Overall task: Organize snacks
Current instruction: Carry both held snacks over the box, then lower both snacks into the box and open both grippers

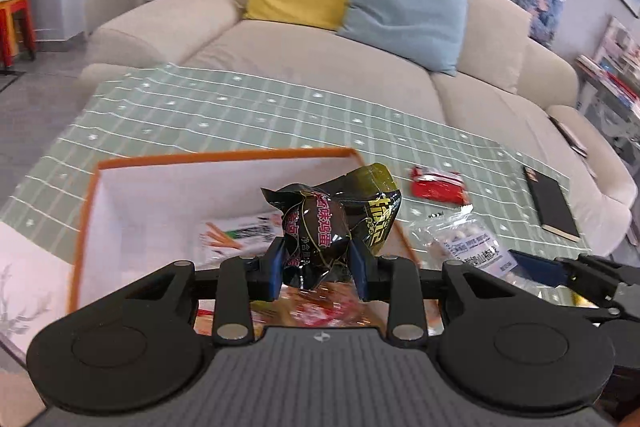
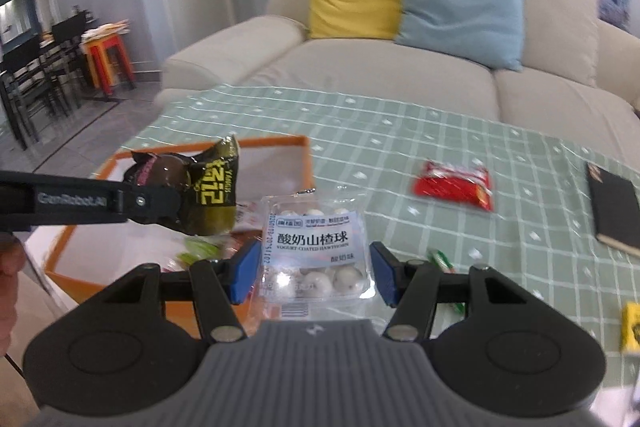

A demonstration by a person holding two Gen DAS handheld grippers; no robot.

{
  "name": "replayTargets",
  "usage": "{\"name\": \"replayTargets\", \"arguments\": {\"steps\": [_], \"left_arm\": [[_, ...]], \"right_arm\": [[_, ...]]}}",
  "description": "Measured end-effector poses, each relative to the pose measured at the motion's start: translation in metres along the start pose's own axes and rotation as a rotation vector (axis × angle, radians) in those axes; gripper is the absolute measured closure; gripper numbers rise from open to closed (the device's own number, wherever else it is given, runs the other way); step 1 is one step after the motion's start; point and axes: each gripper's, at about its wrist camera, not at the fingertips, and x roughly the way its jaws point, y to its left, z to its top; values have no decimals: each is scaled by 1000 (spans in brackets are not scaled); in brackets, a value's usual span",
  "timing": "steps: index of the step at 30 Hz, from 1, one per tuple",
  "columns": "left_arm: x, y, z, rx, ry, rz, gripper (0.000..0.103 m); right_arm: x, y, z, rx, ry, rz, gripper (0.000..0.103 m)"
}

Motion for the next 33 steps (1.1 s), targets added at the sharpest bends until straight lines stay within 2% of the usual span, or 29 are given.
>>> {"name": "replayTargets", "arguments": {"steps": [6,12,18,22,33], "left_arm": [[9,36,9,-41,31,65,66],[31,64,9,-76,107,121,65],[59,81,5,-72,177,172,66],[73,88,3,-64,214,200,66],[100,96,4,-50,292,266,65]], "right_arm": [[27,30,23,-56,21,71,46],[72,56,37,-120,96,107,46],[120,77,43,-214,179,80,46],[146,82,42,-224,222,92,46],[191,96,32,-305,304,42,45]]}}
